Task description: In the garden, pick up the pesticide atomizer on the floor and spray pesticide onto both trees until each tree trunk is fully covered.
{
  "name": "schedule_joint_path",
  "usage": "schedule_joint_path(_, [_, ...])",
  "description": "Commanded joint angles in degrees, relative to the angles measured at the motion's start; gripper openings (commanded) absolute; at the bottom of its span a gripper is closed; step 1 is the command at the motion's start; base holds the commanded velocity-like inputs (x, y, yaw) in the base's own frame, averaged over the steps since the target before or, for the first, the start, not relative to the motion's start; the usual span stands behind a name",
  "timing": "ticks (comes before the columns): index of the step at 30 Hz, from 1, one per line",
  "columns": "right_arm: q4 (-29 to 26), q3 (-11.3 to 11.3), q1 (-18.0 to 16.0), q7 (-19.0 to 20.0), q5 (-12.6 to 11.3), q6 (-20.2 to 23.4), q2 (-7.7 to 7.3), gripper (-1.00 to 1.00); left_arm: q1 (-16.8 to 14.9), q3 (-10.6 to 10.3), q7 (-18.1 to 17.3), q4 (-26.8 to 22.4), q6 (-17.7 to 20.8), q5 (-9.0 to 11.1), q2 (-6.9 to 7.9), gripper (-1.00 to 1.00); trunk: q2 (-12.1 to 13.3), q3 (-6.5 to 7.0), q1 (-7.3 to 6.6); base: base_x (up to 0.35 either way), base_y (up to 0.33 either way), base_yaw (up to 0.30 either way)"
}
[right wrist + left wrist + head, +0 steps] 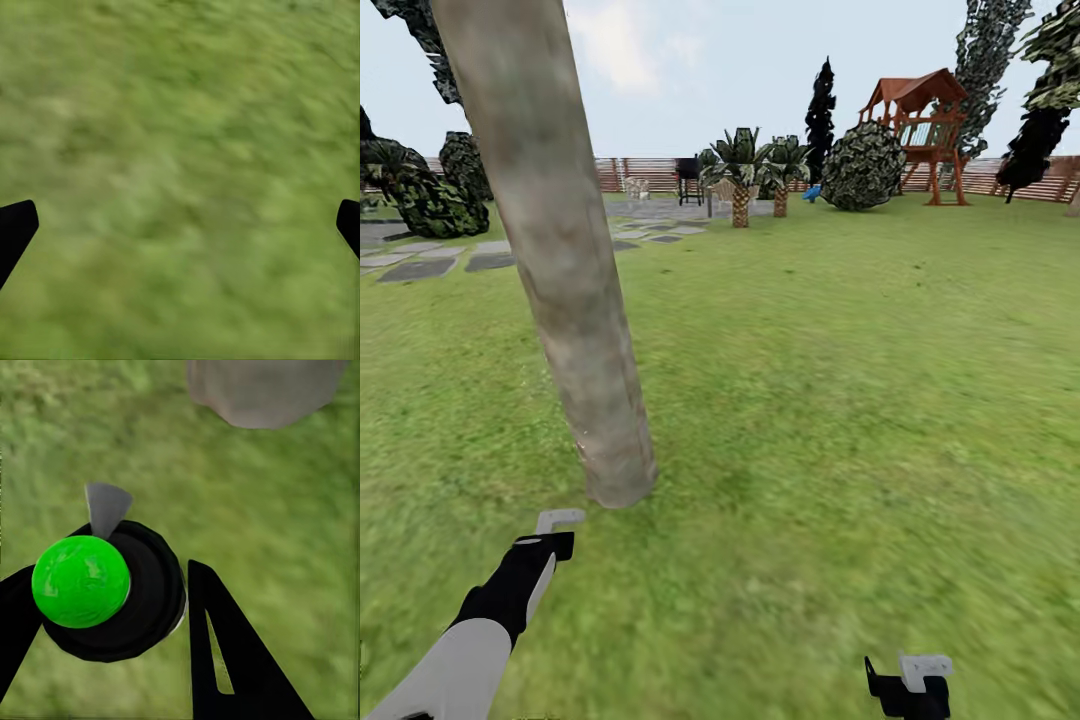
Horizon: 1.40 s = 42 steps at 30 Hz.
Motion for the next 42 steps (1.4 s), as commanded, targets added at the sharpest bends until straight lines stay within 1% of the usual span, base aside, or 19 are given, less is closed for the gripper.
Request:
schedule_joint_path(1, [0.08, -0.37, -0.04, -0.16, 0.61, -0.21, 0.00, 1.00, -0.03, 0.12, -0.03, -0.08, 0.27, -0.36, -0.04, -1.00, -0.02, -0.05, 0.00, 0.098, -0.262, 0.263])
schedule_joint_path(8, [0.12, -0.37, -0.04, -0.16, 0.62, -0.21, 0.02, 1.00, -0.03, 0.12, -0.03, -0.08, 0.27, -0.36, -0.04, -1.00, -0.02, -0.05, 0.00, 0.110, -0.263, 0.274])
schedule_joint_path(14, [0.13, -0.37, -0.04, -0.16, 0.62, -0.20, 0.00, 1.00, -0.03, 0.11, -0.03, -0.06, 0.21, -0.36, -0.04, -1.00, -0.02, -0.05, 0.00, 0.211, -0.218, 0.072])
schedule_joint_path(17, [0.13, -0.37, -0.04, -0.16, 0.62, -0.21, 0.07, 1.00, -0.02, 0.04, -0.03, 0.00, 0.20, -0.33, -0.11, -1.00, -0.02, -0.05, 0.00, 0.155, -0.218, 0.241])
schedule_joint_path(25, [0.11, -0.37, -0.04, -0.16, 0.62, -0.21, 0.04, 1.00, -0.02, 0.04, -0.03, 0.01, 0.20, -0.28, -0.13, -1.00, -0.02, -0.05, 0.00, 0.041, -0.264, 0.274])
schedule_joint_path(36, [0.08, -0.37, -0.04, -0.16, 0.54, -0.21, 0.00, 1.00, -0.02, 0.03, -0.05, 0.10, 0.11, -0.27, -0.16, -1.00, -0.02, -0.05, 0.00, 0.124, -0.264, 0.024])
schedule_joint_path(42, [0.08, -0.37, -0.04, -0.16, 0.53, -0.21, 0.00, 1.00, -0.02, -0.11, -0.33, 0.61, 0.02, -0.27, -1.04, -1.00, -0.02, -0.05, 0.00, 0.151, -0.180, 0.185])
